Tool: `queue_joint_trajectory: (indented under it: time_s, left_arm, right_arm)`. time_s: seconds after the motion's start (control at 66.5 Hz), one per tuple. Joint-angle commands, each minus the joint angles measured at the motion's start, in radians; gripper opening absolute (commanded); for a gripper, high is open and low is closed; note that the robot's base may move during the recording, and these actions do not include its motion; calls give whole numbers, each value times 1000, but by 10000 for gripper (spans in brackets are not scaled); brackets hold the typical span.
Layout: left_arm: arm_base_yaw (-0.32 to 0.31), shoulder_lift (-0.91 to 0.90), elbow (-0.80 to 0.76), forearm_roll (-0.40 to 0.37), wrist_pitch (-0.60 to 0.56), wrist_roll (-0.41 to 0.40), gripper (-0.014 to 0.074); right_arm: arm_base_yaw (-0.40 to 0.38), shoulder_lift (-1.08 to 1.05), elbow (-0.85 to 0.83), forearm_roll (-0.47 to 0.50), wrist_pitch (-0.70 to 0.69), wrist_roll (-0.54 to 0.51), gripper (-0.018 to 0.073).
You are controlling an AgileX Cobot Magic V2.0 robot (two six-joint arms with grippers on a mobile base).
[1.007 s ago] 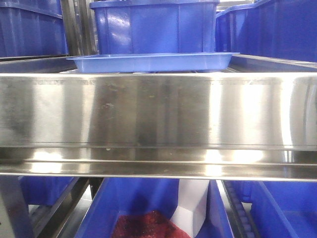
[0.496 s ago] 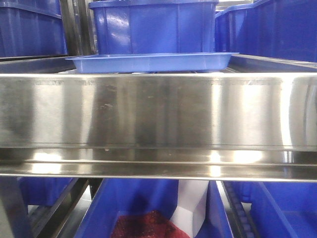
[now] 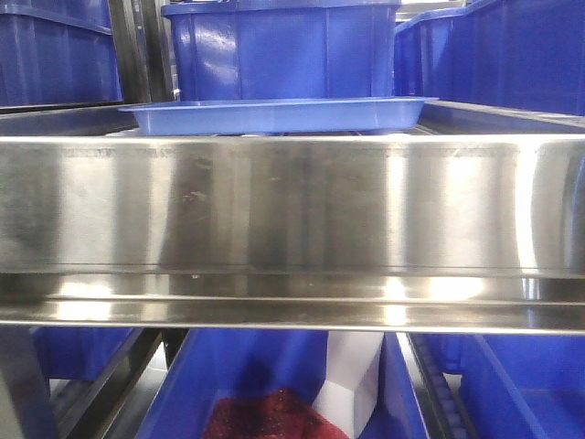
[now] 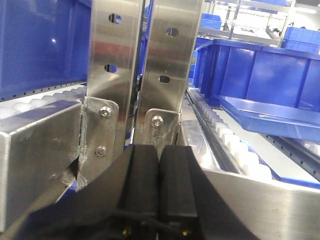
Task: Grab blue tray and place on right shelf
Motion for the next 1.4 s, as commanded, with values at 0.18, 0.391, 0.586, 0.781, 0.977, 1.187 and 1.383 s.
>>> queue_joint_trajectory:
  time_s: [0.18,0.391,0.586,0.781,0.977,1.187,1.383]
  left_arm:
    - [0,-11,30,-6,-90,6,-49]
    - [0,-11,30,-6,-90,6,-49]
    - [0,-11,30,-6,-90,6,-49]
    - [0,-11,30,-6,-90,6,-49]
    - [0,-11,30,-6,-90,6,-49]
    - [0,-11,30,-6,-90,6,-49]
    - [0,-11,30,-6,-90,6,-49]
  right_arm:
    - [-261,-136,110,41,-207,-9,55]
    - [-334,-160,190,45,-271,-9,55]
    - [-334,-160,275,78,-393,-9,55]
    - [-334,-160,272,99,-387,-12,55]
    - [-334,-160,272,99,-386,-12,55]
    - [-334,-160,272,99,-386,-12,55]
    - [-334,-160,272,99,-386,-12,55]
